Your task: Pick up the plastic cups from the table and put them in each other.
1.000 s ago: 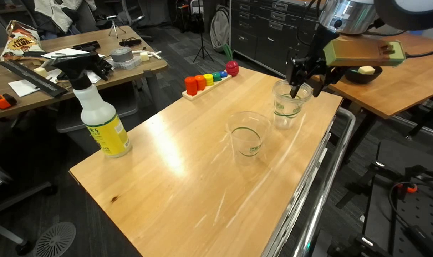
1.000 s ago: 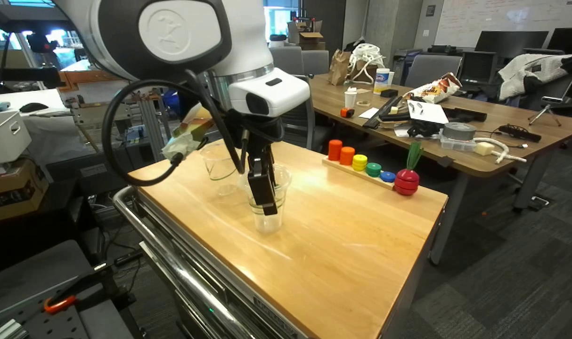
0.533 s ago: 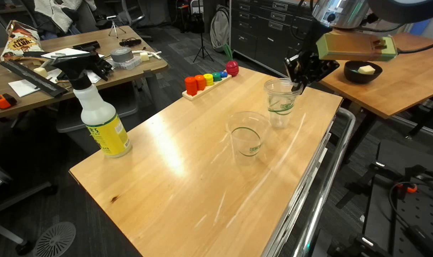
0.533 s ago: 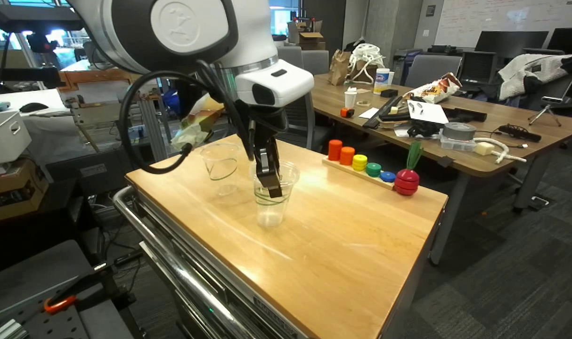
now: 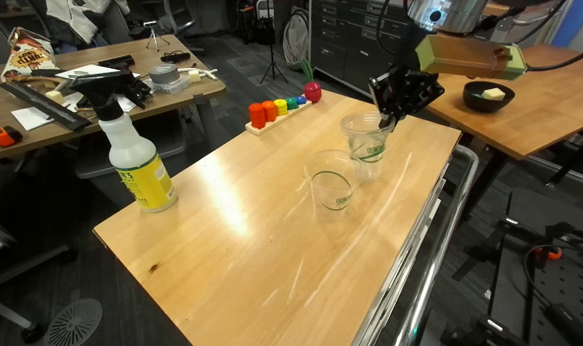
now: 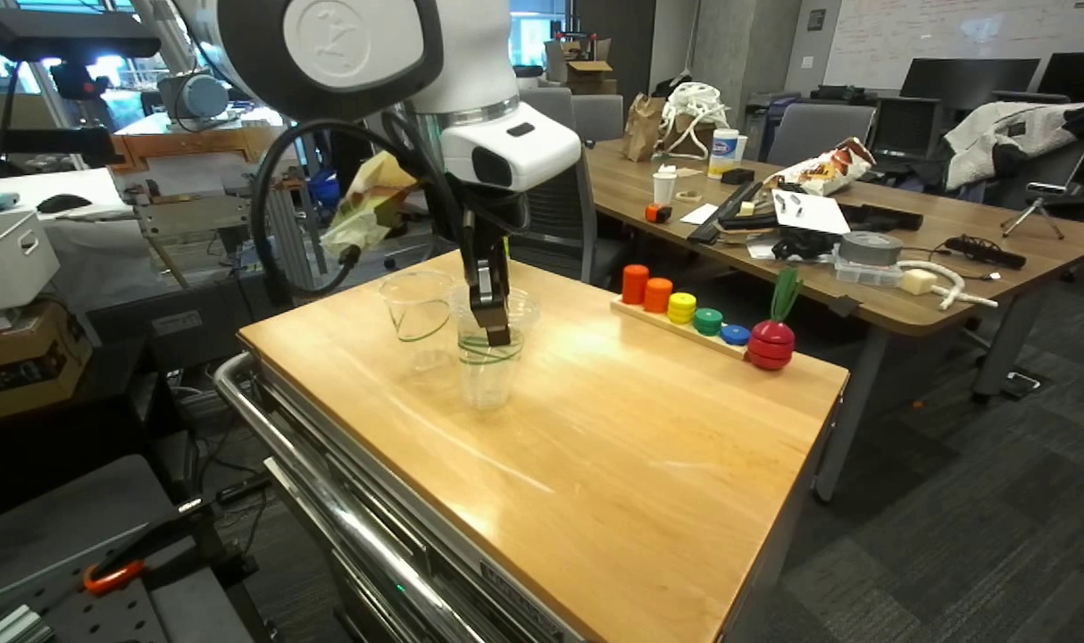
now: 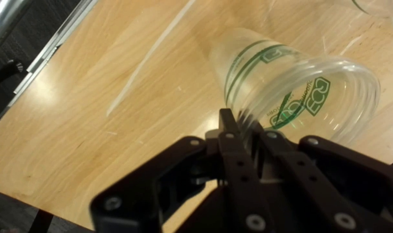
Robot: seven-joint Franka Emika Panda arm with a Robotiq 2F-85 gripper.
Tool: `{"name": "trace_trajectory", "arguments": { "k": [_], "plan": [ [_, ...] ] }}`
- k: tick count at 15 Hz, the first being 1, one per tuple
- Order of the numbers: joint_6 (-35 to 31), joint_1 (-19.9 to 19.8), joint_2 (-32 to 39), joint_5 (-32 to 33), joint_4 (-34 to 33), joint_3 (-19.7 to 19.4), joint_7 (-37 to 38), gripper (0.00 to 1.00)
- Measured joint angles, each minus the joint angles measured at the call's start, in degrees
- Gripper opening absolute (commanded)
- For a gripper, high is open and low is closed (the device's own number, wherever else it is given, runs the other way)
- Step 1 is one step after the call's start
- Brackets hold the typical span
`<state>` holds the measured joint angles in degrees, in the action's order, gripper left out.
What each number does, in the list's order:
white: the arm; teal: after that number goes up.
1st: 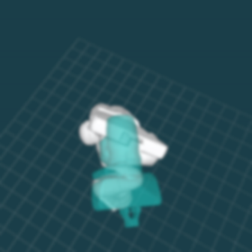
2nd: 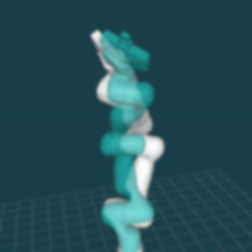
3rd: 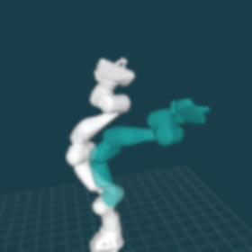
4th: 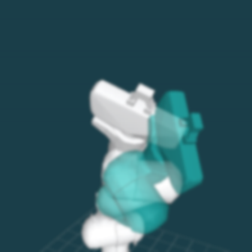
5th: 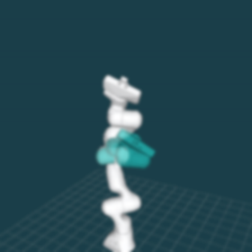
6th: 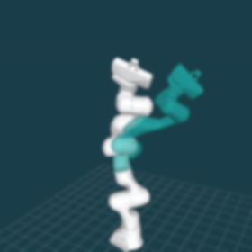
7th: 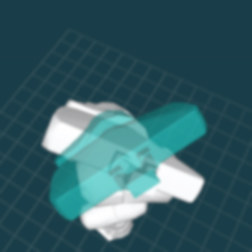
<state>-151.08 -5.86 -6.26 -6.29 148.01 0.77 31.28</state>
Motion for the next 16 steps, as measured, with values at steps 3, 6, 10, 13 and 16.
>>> {"name": "trace_trajectory", "arguments": {
  "k": [3,6,10,13,16],
  "plan": [
    [0.1,0.5,-0.9,3.5,-2.2,0.7,0.6,0.04],
    [1.0,0.5,-3.8,9.7,-4.7,1.9,3.1,0.04],
    [3.9,0.8,-9.8,12.8,-7.5,4.7,4.7,0.03],
    [5.4,2.7,-13.9,10.8,-8.5,5.6,3.6,0.03],
    [6.3,5.2,-16.2,6.0,-8.7,5.6,0.1,0.02]
  ]
}}
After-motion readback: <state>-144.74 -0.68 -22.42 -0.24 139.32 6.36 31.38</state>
